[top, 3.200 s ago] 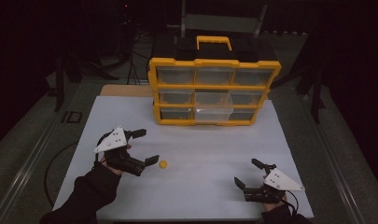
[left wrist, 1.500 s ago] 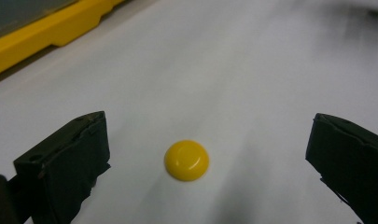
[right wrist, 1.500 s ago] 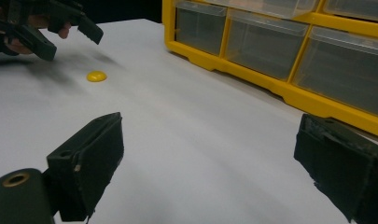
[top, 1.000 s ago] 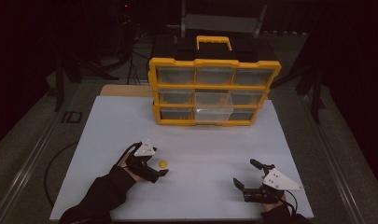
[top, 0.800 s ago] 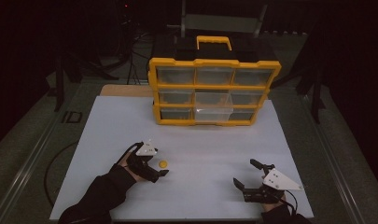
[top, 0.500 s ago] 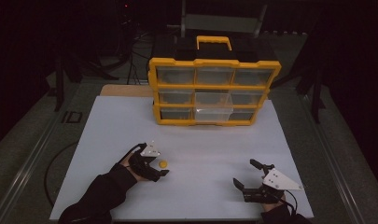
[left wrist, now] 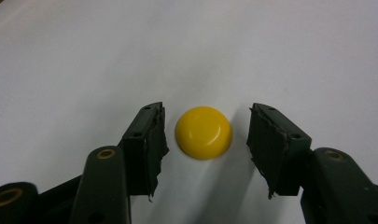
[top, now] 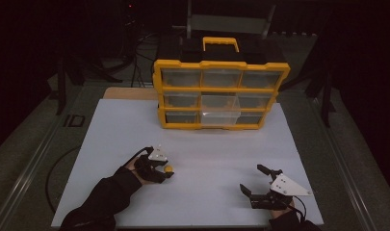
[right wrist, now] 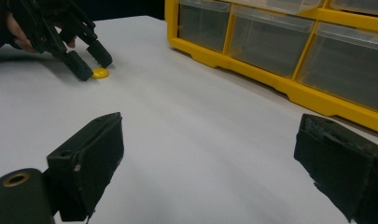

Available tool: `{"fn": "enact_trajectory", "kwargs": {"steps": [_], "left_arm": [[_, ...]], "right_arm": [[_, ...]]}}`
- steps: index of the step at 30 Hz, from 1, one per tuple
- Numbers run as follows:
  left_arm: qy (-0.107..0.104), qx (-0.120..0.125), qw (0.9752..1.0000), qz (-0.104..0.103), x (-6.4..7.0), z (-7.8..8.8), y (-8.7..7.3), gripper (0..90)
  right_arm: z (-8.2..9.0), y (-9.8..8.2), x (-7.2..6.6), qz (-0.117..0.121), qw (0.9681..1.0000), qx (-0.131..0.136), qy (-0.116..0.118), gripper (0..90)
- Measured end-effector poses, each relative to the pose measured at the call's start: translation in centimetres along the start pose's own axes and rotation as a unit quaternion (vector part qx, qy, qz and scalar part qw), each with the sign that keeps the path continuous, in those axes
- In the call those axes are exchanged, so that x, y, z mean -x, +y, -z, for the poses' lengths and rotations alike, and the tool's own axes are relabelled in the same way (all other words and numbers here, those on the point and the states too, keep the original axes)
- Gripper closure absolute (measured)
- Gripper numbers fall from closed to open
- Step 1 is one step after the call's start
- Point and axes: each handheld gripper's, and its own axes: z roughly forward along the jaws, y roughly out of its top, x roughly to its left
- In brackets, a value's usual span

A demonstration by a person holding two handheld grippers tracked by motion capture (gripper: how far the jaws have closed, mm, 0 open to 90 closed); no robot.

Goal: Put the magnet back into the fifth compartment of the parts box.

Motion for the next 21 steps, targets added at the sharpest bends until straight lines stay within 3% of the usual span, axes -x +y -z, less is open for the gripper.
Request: {"fn": "enact_trajectory", "kwargs": {"steps": [7,14,21], "left_arm": [[0.000,-0.007,1.0000,-0.005,0.0,-0.1,0.4,53.7],[-0.008,-0.022,0.9995,-0.023,-0.1,-0.2,0.8,57.3],[-0.016,-0.042,0.9989,-0.010,-0.3,-0.3,1.4,61.9]], "right_arm": [[0.0,0.0,0.0,0.000,1.0000,0.000,0.000,8.3],[0.0,0.0,0.0,0.002,1.0000,0.000,0.001,8.3],[0.0,0.0,0.0,0.002,1.0000,0.000,0.001,8.3]]}}
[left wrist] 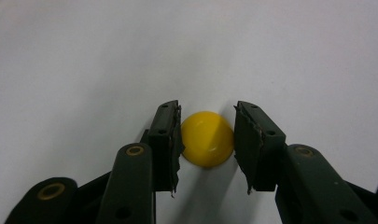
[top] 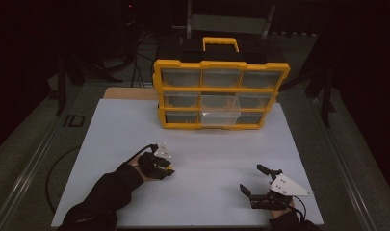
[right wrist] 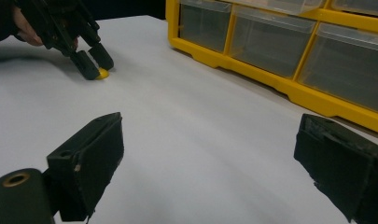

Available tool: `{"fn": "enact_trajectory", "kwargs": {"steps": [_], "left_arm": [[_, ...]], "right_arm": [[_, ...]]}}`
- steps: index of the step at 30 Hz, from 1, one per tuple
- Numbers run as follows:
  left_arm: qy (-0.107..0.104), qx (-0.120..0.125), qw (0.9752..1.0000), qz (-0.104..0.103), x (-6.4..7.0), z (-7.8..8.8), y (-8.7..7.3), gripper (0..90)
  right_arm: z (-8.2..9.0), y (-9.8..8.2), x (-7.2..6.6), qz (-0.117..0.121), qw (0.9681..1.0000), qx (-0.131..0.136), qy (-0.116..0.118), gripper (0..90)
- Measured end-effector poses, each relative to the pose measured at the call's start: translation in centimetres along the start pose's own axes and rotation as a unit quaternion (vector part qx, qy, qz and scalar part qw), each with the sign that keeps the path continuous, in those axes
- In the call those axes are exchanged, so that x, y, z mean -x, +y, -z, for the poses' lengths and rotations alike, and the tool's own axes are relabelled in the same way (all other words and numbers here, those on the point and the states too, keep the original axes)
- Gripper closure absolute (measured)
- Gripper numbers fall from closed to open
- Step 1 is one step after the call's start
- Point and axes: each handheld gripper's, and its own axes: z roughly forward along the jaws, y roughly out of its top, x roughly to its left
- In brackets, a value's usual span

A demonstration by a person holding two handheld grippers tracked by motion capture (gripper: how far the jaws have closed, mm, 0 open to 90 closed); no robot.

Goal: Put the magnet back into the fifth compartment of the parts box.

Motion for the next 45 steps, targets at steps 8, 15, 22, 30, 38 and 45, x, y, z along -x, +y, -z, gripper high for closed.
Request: {"fn": "enact_trajectory", "kwargs": {"steps": [8,15,22,30,38,45], "left_arm": [[0.010,-0.008,0.9999,0.000,0.3,0.0,0.3,62.5],[0.013,-0.019,0.9997,0.003,0.4,0.0,0.6,63.4],[0.008,-0.029,0.9995,-0.008,0.3,0.3,0.7,63.5],[-0.006,-0.027,0.9994,-0.020,0.5,0.9,0.7,63.4],[-0.017,-0.030,0.9989,-0.030,0.7,1.5,1.2,63.4],[-0.022,-0.032,0.9984,-0.042,0.9,2.1,2.0,63.4]], "right_arm": [[0.0,0.0,0.0,0.001,1.0000,0.000,0.000,8.3],[-0.1,-0.1,0.0,-0.001,1.0000,-0.001,0.004,8.3],[0.0,0.0,0.0,-0.002,1.0000,0.000,0.002,8.3],[-0.1,0.0,0.0,0.001,1.0000,-0.001,0.000,8.3],[-0.1,0.0,-0.1,0.006,1.0000,0.000,0.000,8.3],[-0.1,0.0,-0.1,0.006,1.0000,0.002,0.002,8.3]]}}
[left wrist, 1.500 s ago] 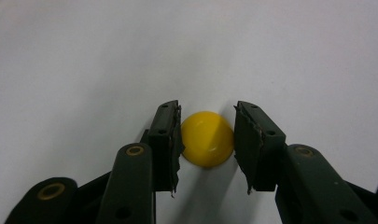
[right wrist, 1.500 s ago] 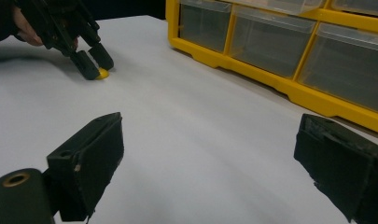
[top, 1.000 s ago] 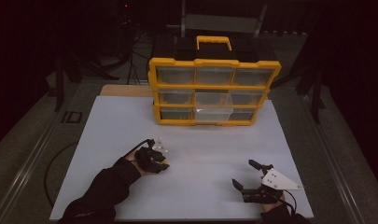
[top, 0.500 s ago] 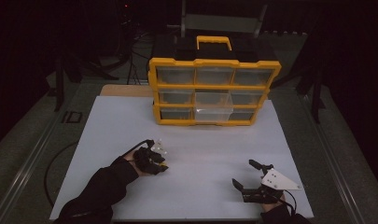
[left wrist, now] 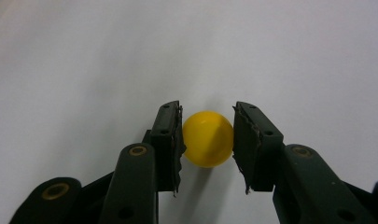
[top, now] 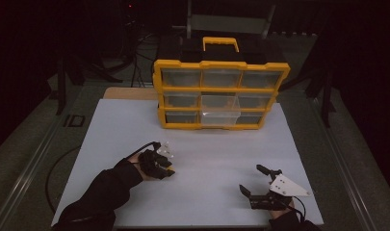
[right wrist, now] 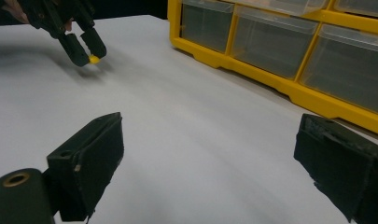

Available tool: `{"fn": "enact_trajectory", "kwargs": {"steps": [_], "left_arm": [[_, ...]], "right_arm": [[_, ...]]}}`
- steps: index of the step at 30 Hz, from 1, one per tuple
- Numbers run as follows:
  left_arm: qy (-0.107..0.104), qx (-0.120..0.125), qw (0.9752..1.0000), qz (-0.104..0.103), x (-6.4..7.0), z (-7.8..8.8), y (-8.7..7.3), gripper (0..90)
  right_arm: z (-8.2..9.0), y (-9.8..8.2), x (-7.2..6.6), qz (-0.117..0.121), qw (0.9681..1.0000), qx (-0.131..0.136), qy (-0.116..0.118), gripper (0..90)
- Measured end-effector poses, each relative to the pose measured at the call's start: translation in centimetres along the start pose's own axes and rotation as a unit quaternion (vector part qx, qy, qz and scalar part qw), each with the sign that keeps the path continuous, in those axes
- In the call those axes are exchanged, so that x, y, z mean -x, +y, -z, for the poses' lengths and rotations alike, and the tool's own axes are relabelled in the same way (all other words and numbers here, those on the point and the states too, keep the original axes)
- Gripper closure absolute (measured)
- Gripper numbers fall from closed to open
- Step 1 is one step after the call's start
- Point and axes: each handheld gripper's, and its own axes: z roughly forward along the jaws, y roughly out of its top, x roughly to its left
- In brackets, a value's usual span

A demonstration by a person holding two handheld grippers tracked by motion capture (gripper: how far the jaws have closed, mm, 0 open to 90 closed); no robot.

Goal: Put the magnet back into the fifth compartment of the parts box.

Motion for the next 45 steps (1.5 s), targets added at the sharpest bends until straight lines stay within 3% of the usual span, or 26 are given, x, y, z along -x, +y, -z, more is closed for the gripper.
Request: {"fn": "enact_trajectory", "kwargs": {"steps": [24,38,45], "left_arm": [[-0.021,-0.003,0.9990,-0.038,0.4,2.2,3.0,63.3],[-0.031,0.002,0.9961,-0.083,1.1,4.3,6.4,63.3],[-0.033,0.012,0.9952,-0.091,1.2,5.4,7.6,63.3]], "right_arm": [[0.0,0.0,0.0,0.001,1.0000,-0.001,-0.003,8.3],[0.0,0.0,0.0,0.001,1.0000,0.000,-0.001,8.3],[0.0,0.0,0.0,0.001,1.0000,0.001,-0.001,8.3]]}}
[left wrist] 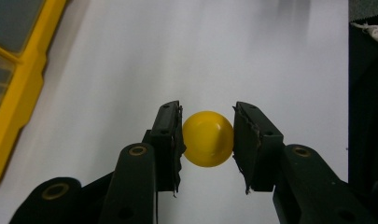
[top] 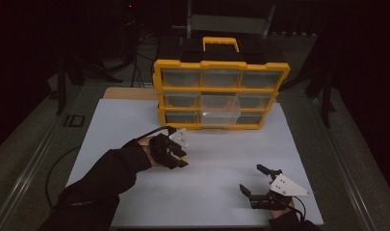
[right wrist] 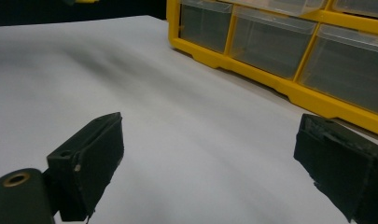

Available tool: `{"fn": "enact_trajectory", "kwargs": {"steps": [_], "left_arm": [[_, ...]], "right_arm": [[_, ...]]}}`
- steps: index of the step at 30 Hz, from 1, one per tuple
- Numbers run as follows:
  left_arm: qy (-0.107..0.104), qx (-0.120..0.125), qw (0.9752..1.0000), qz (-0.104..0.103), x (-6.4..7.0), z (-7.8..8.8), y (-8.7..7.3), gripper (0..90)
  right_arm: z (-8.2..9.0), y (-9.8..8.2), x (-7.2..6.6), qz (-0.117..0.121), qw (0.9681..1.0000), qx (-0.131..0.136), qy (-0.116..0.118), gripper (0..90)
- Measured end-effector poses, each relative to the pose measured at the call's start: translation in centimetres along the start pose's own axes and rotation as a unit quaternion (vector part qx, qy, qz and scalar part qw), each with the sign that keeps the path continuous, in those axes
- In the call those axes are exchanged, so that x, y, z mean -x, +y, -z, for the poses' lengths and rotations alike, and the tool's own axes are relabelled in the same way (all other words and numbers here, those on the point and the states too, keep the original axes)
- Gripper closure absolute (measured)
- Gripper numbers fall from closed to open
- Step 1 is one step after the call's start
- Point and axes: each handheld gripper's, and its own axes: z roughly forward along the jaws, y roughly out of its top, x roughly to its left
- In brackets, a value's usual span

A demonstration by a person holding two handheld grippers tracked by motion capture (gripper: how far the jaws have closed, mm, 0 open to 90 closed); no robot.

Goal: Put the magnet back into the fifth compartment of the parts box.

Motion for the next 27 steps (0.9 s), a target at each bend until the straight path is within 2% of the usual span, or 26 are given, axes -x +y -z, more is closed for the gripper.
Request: {"fn": "enact_trajectory", "kwargs": {"steps": [5,12,26,27], "left_arm": [[-0.006,0.007,0.9999,-0.008,-0.1,0.5,0.9,63.3],[0.002,0.014,0.9996,-0.023,-0.1,1.2,2.2,63.3],[-0.011,0.028,0.9992,-0.028,-1.0,2.3,4.4,63.3],[-0.014,0.029,0.9990,-0.030,-1.2,2.5,5.0,63.3]], "right_arm": [[0.0,0.0,0.0,-0.001,1.0000,0.000,0.000,8.3],[0.0,0.0,0.0,0.000,1.0000,0.000,-0.001,8.3],[0.0,0.0,0.0,0.001,1.0000,-0.001,-0.001,8.3],[0.0,0.0,-0.1,0.000,1.0000,-0.001,-0.001,8.3]]}}
